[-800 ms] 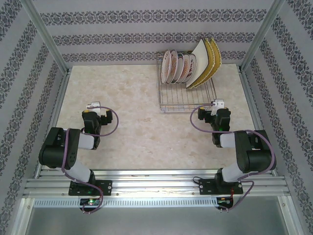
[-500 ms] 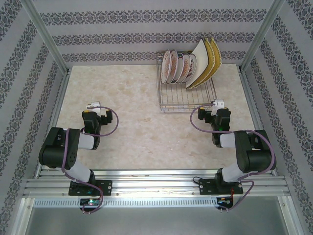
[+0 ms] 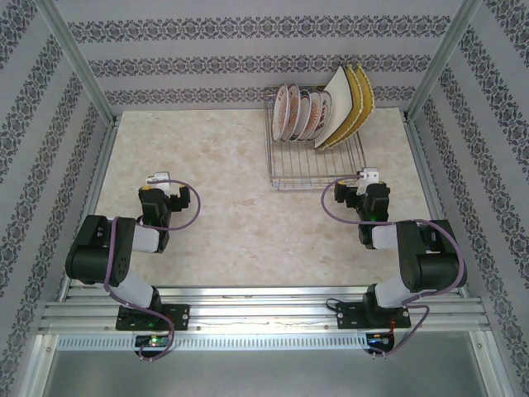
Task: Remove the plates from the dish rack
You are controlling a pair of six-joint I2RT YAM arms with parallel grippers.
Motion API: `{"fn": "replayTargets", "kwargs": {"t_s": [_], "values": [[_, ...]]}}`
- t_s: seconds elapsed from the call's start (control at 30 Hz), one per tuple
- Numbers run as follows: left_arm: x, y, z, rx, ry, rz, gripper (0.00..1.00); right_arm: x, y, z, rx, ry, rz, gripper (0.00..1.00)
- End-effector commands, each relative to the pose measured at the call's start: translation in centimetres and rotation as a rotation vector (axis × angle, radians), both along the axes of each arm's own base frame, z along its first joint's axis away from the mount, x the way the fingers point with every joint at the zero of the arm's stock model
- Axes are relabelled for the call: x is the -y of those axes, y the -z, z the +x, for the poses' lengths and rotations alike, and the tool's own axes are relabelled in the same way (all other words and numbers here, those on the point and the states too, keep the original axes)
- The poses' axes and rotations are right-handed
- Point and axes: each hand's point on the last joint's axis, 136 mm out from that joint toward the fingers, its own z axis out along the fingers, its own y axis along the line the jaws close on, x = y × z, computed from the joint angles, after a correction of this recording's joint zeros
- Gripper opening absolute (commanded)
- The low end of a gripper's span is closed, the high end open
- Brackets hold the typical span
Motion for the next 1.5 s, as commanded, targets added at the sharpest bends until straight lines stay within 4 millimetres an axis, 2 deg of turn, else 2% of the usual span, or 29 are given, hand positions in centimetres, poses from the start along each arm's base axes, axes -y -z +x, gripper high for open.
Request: {"fn": "replayTargets", "kwargs": {"t_s": [0.0, 0.23, 0.33, 0.47, 0.57, 0.63, 0.73, 0.87, 0.93, 1.03, 1.13, 1.27, 1.47], "values": [[-0.3, -0.8, 0.7, 0.026, 0.0, 0.007, 1.0, 0.0, -1.8, 0.8, 0.057, -0.003, 0.012, 0.98], [-0.5, -1.3, 0.6, 0.041, -0.018, 0.008, 1.0, 0.0, -2.4, 0.2, 0.082, -0.003, 0.012, 0.98], [-1.1, -2.7, 0.1, 0.046, -0.054, 0.014, 1.0, 0.1, -4.4, -0.3, 0.126, 0.017, 0.0, 0.98], [-0.9, -5.5, -0.5, 0.04, -0.049, 0.009, 1.0, 0.4, -5.7, -3.3, 0.078, 0.071, 0.001, 0.98], [-0.4, -7.5, -0.7, -0.031, -0.032, -0.011, 1.0, 0.9, -8.7, -4.9, 0.047, 0.131, -0.038, 0.98], [-0.2, -8.9, -0.9, -0.074, -0.033, -0.026, 1.0, 1.1, -11.5, -5.7, 0.054, 0.15, -0.041, 0.98], [-0.6, -11.7, -1.0, -0.127, -0.084, -0.059, 1.0, 1.1, -15.8, -5.9, 0.013, 0.157, -0.018, 0.98], [-0.5, -14.4, -0.8, -0.236, -0.106, -0.097, 1.0, -0.7, -20.1, -4.6, -0.084, 0.115, 0.032, 0.98], [-0.1, -15.7, -0.2, -0.266, -0.084, -0.103, 1.0, -1.8, -22.0, -3.1, -0.086, 0.084, 0.035, 0.98], [0.5, -16.5, 0.3, -0.335, -0.051, -0.101, 1.0, -3.9, -24.4, -0.6, -0.135, 0.013, 0.029, 0.98], [1.4, -16.7, 0.9, -0.418, -0.004, -0.119, 1.0, -6.2, -25.5, 1.7, -0.186, -0.035, 0.006, 0.98], [2.4, -15.9, 1.8, -0.5, 0.034, -0.146, 1.0, -9.8, -26.1, 4.4, -0.192, -0.095, 0.001, 0.98], [2.7, -13.4, 2.6, -0.64, 0.033, -0.166, 1.0, -15.0, -25.2, 8.2, -0.191, -0.164, -0.062, 0.98]]}}
